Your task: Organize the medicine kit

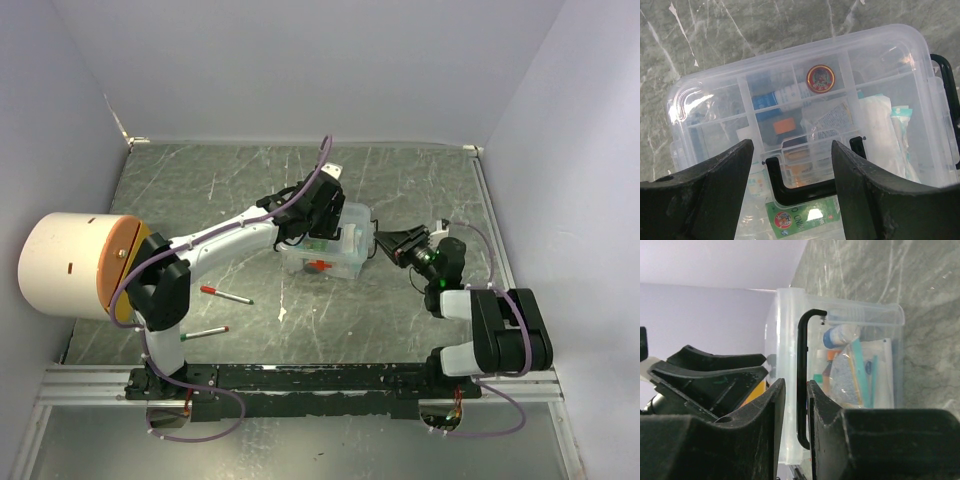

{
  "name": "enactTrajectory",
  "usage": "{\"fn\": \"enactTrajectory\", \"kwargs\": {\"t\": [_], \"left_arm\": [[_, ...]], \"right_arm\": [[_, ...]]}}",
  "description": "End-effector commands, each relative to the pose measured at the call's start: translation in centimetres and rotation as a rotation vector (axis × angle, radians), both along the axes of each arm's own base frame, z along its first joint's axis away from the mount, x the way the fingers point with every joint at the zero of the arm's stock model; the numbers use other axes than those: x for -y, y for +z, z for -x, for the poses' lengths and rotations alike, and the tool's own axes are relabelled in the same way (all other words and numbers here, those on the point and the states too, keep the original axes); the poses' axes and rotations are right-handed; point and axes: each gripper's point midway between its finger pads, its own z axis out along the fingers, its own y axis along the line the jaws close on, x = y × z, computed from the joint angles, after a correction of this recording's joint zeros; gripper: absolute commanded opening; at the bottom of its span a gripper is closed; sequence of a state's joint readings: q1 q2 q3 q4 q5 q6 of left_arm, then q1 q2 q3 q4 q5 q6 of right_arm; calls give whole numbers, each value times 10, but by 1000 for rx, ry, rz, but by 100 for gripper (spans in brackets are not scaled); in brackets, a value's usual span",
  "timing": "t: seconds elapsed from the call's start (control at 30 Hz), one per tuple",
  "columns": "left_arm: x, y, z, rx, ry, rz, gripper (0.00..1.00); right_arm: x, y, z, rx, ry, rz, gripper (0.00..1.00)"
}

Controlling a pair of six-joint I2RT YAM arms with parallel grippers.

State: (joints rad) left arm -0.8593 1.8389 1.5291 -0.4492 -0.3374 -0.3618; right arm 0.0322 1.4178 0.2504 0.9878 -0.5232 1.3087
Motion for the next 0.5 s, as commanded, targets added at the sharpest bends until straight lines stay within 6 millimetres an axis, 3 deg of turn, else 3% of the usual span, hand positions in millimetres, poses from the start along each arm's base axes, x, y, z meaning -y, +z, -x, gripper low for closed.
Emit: {"fn": "enactTrajectory", "kwargs": {"t": [0.0, 0.13, 0.27, 0.47], "left_arm": [[-6, -24, 10, -65, -8, -68, 74], [-6, -26, 11, -69, -9, -72, 74], [-6, -27, 12, -70, -10, -74, 74], [-8, -28, 11, -71, -4, -79, 74]], "right_arm": [[1, 16, -7, 36, -10, 24, 23], [1, 16, -8, 32, -13, 35, 23], [-4, 21, -9, 61, 31, 40, 35], [-9, 27, -11, 89, 69, 64, 37]]}}
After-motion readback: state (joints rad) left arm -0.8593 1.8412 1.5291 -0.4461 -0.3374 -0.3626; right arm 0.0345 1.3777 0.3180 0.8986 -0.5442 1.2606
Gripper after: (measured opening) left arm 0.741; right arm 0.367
